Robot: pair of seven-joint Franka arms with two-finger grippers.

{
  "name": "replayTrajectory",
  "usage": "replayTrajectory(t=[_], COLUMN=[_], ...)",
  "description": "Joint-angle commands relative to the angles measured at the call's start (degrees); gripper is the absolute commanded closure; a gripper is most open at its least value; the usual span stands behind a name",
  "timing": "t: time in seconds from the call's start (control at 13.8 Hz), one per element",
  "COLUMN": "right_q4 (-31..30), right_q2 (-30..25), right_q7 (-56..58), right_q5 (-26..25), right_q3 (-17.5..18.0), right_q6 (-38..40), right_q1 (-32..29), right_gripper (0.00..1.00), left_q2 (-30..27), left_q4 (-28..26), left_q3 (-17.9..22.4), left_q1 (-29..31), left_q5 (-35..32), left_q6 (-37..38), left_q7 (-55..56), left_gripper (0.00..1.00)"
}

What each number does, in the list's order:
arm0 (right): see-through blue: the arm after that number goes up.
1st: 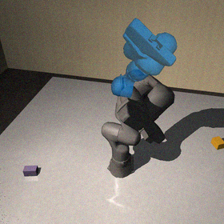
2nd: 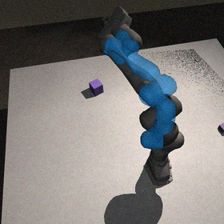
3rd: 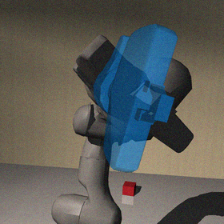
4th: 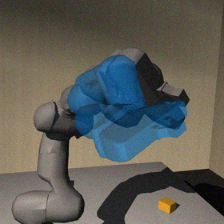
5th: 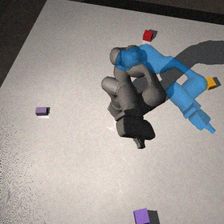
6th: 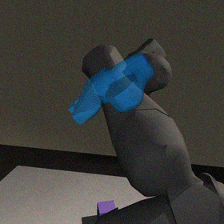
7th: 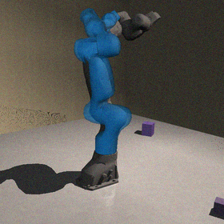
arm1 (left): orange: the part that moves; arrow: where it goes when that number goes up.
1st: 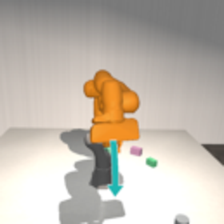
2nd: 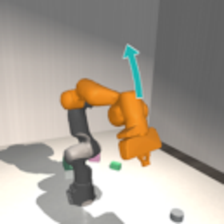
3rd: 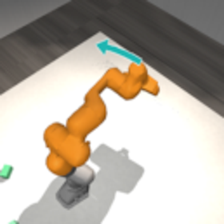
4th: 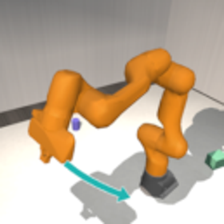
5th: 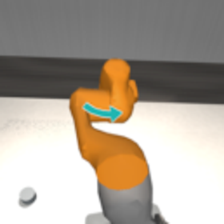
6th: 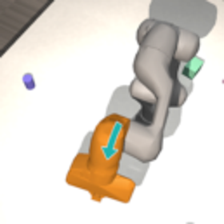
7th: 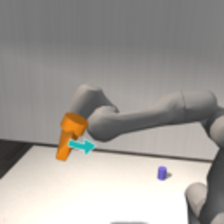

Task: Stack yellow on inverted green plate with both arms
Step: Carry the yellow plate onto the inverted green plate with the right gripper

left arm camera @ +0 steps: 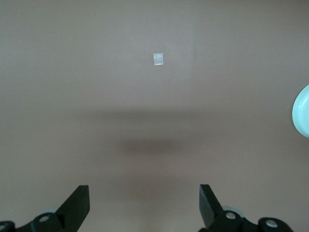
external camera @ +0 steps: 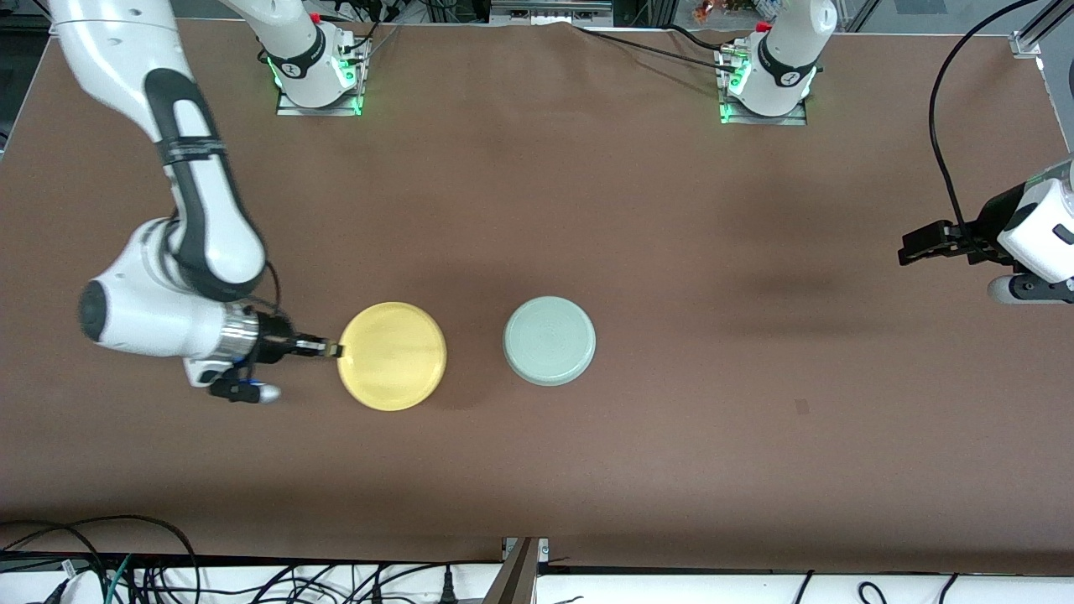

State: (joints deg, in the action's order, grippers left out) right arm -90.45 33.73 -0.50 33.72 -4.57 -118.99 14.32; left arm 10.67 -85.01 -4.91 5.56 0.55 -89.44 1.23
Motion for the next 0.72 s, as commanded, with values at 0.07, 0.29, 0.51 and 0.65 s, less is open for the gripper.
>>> replayTrajectory(t=[0.07,0.29,0.51,0.65], right_q4=[0.37,0.19,-0.07,-0.16], right_q2=[0.19,2.64,5.63,7.57], right_q7=[-9.32,-10.84,-11.98,-12.07], right_q5=[-4.26,-4.45,-4.54,-4.45], right_q3=[-0.79,-0.88,-0.88,-0.88], right_q6=[-6.58,-14.14,-21.09,-25.48], right_q1=[11.31,17.73,21.44,23.11], right_gripper=[1.0,1.0,1.0,1.0], left_q2=[0.32,0.41,0.94,1.02], left_q4=[1.34,1.25,1.51,1.42], left_q3=[-0.19,-0.19,-0.19,-0.1], left_q1=[-0.55,-0.38,-0.47,-0.03], left_q5=[0.51,0.59,0.33,0.33], left_q6=[0.23,0.23,0.15,0.15], left_q7=[-1.14,-1.23,-1.41,-1.5], left_gripper=[0.0,0.0,0.0,0.0])
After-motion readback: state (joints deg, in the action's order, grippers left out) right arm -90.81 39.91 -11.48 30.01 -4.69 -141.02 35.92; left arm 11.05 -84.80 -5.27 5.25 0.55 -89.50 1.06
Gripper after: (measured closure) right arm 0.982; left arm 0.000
